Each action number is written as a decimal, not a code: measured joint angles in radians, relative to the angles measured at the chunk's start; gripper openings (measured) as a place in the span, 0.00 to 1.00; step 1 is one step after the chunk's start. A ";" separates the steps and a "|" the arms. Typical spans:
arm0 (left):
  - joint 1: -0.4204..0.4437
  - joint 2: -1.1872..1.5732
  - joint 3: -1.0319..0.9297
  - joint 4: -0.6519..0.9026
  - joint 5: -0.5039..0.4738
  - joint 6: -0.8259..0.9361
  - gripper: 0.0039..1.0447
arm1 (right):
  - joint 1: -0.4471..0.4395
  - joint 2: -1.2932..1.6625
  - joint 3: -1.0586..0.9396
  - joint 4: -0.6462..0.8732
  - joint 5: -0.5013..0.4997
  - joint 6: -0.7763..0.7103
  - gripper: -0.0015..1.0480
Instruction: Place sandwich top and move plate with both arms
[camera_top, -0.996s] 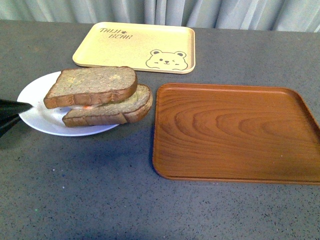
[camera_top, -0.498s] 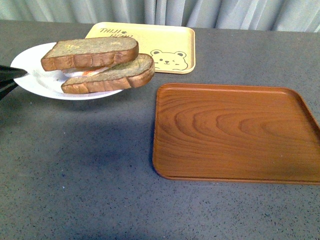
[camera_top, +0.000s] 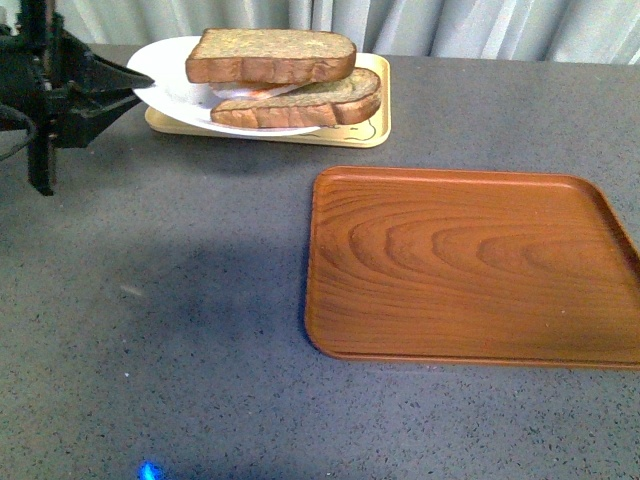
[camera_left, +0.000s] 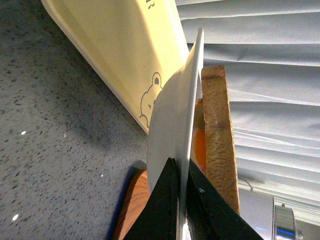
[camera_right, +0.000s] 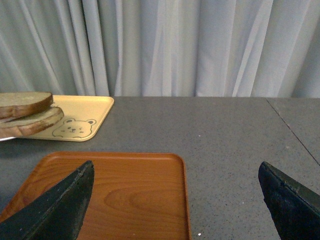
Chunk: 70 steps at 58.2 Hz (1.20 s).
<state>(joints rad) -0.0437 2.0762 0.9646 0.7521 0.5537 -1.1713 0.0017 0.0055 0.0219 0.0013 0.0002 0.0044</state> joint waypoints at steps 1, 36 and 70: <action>-0.004 0.014 0.020 -0.007 -0.002 0.000 0.02 | 0.000 0.000 0.000 0.000 0.000 0.000 0.91; -0.080 0.354 0.478 -0.153 -0.027 -0.005 0.02 | 0.000 0.000 0.000 0.000 0.000 0.000 0.91; -0.034 0.439 0.555 -0.145 0.002 -0.004 0.65 | 0.000 0.000 0.000 0.000 0.000 0.000 0.91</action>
<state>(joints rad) -0.0772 2.5153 1.5200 0.6067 0.5556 -1.1755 0.0017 0.0055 0.0219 0.0013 0.0002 0.0044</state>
